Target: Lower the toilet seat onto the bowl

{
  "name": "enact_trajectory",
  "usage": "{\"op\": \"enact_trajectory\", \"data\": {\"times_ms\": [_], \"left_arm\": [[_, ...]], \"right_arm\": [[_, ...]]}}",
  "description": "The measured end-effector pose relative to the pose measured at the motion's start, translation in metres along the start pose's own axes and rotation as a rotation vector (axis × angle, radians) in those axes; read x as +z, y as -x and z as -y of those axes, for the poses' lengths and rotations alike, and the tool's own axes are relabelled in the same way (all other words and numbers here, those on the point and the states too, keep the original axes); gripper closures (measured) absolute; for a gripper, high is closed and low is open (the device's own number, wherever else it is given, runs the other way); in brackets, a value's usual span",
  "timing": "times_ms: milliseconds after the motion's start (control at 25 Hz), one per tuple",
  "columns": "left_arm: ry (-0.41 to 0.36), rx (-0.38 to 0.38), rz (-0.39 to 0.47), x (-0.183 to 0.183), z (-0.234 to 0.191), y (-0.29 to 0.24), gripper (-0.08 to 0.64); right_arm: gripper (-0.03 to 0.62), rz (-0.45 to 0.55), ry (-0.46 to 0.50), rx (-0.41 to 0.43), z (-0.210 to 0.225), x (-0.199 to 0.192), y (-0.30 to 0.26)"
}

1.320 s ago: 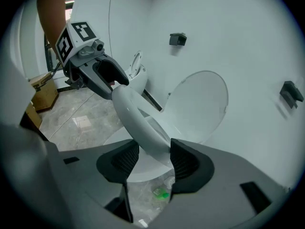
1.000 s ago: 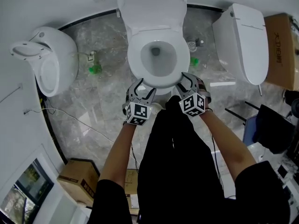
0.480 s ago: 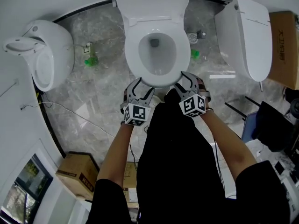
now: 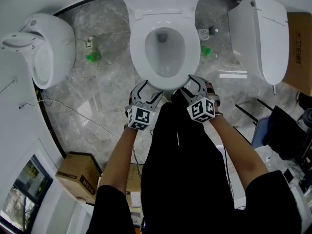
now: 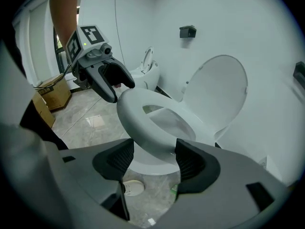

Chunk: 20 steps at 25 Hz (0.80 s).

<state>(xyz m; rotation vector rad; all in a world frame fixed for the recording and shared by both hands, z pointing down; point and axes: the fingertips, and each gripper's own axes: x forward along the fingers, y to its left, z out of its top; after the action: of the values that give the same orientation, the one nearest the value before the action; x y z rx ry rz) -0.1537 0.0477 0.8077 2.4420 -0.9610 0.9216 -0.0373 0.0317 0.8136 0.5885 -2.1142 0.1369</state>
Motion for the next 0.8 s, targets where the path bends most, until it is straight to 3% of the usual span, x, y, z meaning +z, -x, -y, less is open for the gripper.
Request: {"op": "enact_trajectory", "data": {"times_ms": [80, 800], "left_arm": [[0.036, 0.0, 0.009, -0.006, 0.002, -0.002, 0.235], [0.018, 0.028, -0.044, -0.08, 0.02, -0.045, 0.239]], "right_arm": [[0.324, -0.009, 0.007, 0.007, -0.005, -0.005, -0.005], [0.313, -0.077, 0.064, 0.059, -0.043, -0.074, -0.059]]}}
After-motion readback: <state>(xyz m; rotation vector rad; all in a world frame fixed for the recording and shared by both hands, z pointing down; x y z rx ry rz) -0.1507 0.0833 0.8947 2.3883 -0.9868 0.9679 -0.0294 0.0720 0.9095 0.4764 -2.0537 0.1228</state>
